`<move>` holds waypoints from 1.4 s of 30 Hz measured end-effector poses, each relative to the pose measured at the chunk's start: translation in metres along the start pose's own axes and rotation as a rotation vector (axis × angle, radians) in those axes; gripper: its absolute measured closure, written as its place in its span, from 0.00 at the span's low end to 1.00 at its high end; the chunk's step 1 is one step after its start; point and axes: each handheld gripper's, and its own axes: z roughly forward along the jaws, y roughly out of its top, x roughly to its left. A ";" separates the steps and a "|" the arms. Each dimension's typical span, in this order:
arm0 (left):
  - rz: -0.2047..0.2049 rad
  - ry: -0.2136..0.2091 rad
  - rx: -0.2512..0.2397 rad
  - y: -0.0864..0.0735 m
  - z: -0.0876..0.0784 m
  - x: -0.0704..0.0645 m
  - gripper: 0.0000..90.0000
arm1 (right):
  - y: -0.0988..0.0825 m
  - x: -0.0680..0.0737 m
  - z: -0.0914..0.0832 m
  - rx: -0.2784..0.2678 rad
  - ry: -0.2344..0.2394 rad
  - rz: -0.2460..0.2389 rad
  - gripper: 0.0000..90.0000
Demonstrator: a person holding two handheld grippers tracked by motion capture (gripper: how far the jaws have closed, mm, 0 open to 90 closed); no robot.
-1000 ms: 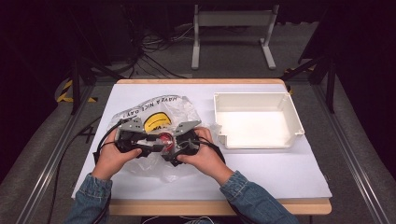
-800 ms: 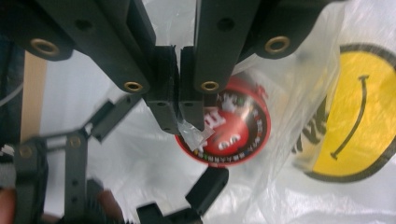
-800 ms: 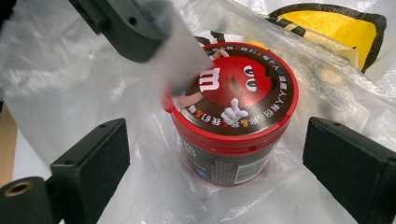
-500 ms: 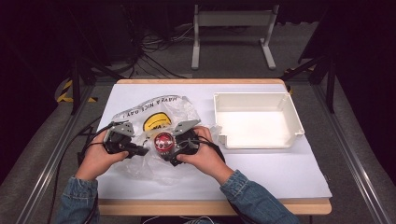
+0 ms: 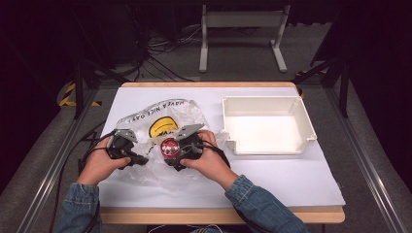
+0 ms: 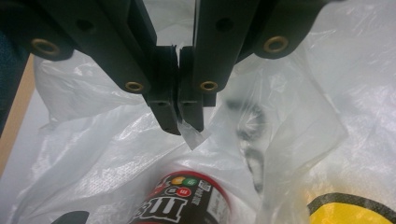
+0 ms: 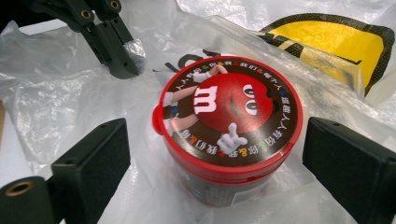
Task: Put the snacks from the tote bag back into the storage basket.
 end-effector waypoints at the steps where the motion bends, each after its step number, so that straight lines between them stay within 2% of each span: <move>1: -0.007 -0.001 0.001 -0.001 0.000 0.001 0.98 | -0.001 -0.002 0.003 -0.002 0.001 0.003 0.09; 7: -0.008 -0.005 0.013 -0.003 0.004 0.004 0.95 | -0.003 -0.004 0.010 -0.002 -0.001 0.010 0.09; 11: 0.008 -0.011 -0.002 -0.001 0.003 0.000 0.87 | -0.003 -0.003 0.015 0.003 -0.002 0.007 0.11; 14: 0.018 -0.014 -0.025 0.000 0.000 -0.003 0.73 | -0.004 -0.002 0.018 0.005 -0.004 0.001 0.15; 16: 0.012 -0.019 -0.055 0.001 -0.002 -0.005 0.55 | -0.005 -0.002 0.019 0.006 -0.010 -0.010 0.20; 17: 0.012 -0.019 -0.055 0.001 -0.002 -0.005 0.47 | -0.005 -0.002 0.019 0.006 -0.010 -0.010 0.20; 18: 0.014 -0.016 -0.084 0.001 -0.006 -0.006 0.47 | -0.005 -0.002 0.019 0.006 -0.013 -0.020 0.22; 19: 0.017 -0.017 -0.099 0.001 -0.009 -0.007 0.40 | -0.004 -0.002 0.018 0.000 -0.027 -0.032 0.26; 20: 0.030 -0.024 -0.148 0.001 -0.016 -0.009 0.32 | -0.004 -0.001 0.017 0.007 -0.036 -0.051 0.27; 22: 0.037 -0.025 -0.179 0.001 -0.022 -0.010 0.26 | -0.004 -0.001 0.017 0.005 -0.038 -0.058 0.28; 24: 0.041 -0.025 -0.197 0.001 -0.026 -0.011 0.23 | -0.004 -0.001 0.017 0.003 -0.038 -0.059 0.28; 25: 0.060 -0.013 -0.236 0.000 -0.033 -0.012 0.21 | -0.004 -0.001 0.017 0.001 -0.035 -0.061 0.28; 26: 0.060 -0.013 -0.236 0.000 -0.033 -0.012 0.21 | -0.004 0.000 0.017 0.002 -0.034 -0.064 0.28; 29: 0.074 -0.010 -0.293 -0.002 -0.043 -0.013 0.19 | -0.003 0.001 0.016 -0.005 -0.031 -0.071 0.28; 31: 0.073 0.009 -0.336 -0.003 -0.049 -0.014 0.17 | 0.000 0.002 0.013 -0.010 -0.025 -0.080 0.28; 32: 0.073 0.009 -0.336 -0.003 -0.049 -0.014 0.17 | 0.000 0.002 0.013 -0.010 -0.025 -0.080 0.28; 34: 0.074 0.020 -0.383 -0.005 -0.056 -0.014 0.17 | 0.005 0.005 0.006 -0.017 -0.026 -0.098 0.28; 38: 0.072 0.024 -0.416 -0.006 -0.062 -0.015 0.16 | 0.013 0.008 -0.003 -0.036 -0.025 -0.114 0.28; 42: 0.073 0.029 -0.428 -0.007 -0.064 -0.014 0.16 | 0.019 0.010 -0.010 -0.044 -0.010 -0.117 0.28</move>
